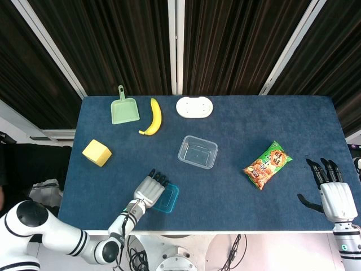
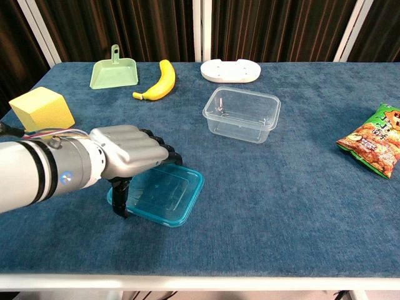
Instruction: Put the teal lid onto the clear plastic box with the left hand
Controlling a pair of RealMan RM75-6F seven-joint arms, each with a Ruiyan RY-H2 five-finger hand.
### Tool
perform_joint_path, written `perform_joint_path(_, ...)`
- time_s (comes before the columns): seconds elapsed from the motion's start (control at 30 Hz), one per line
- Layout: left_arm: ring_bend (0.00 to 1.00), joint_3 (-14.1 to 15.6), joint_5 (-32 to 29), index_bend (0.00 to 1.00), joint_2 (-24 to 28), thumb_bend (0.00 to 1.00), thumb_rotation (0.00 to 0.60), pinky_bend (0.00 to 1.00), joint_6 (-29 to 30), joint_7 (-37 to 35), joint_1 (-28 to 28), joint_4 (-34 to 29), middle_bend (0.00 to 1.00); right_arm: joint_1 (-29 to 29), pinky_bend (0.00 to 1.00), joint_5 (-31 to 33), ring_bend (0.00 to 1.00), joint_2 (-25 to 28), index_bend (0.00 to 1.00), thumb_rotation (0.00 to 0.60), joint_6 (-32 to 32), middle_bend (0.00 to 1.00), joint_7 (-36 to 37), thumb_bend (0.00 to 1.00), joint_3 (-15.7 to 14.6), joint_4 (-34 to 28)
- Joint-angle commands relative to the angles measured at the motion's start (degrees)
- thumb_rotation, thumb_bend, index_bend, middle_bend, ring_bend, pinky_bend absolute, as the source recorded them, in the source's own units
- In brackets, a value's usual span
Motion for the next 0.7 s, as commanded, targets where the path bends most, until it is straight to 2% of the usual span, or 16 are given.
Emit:
perform_joint_path(0.03, 0.21, 0.2, 3.9, 0.32, 1.2, 0.18, 0.6, 0.16, -1.3, -2.9, 0.6, -0.1, 0.31, 0.0, 0.0, -0.1, 0.0, 0.0, 0.01, 0.6, 0.1, 0.16, 0.0, 0.13, 0.0, 0.0)
perform_joint_path(0.1, 0.24, 0.0, 5.4, 0.34, 2.5, 0.22, 0.6, 0.19, -2.3, -4.0, 0.5, -0.6, 0.35, -0.1, 0.0, -0.1, 0.0, 0.1, 0.01, 0.6, 0.2, 0.16, 0.0, 0.13, 0.0, 0.0)
perform_joint_path(0.23, 0.25, -1.5, 8.1, 0.35, 6.4, 0.26, 0.6, 0.2, -3.5, -5.6, -0.4, -2.2, 0.37, -0.2, 0.0, -0.2, 0.0, 0.3, 0.01, 0.6, 0.5, 0.16, -0.1, 0.13, 0.0, -0.2)
perform_joint_path(0.4, 0.25, -6.3, 7.4, 0.35, 10.4, 0.26, 0.6, 0.2, -6.7, -6.6, -4.0, -0.8, 0.37, -0.3, 0.0, -0.6, 0.0, 0.5, 0.01, 0.6, 0.9, 0.16, -0.6, 0.13, -0.1, -0.6)
perform_joint_path(0.53, 0.25, -10.1, 3.9, 0.35, 9.7, 0.26, 0.6, 0.2, -11.7, -6.7, -8.9, 5.7, 0.36, -0.5, 0.0, -0.8, 0.0, 0.6, 0.01, 0.6, 1.2, 0.16, -1.3, 0.13, -0.2, -1.3)
perform_joint_path(0.7, 0.25, -12.2, -1.2, 0.35, 5.8, 0.27, 0.598, 0.19, -18.0, -5.9, -15.5, 15.0, 0.36, -0.8, 0.0, -0.4, 0.0, 0.9, 0.01, 0.6, 1.2, 0.16, -2.2, 0.13, -0.2, -2.2)
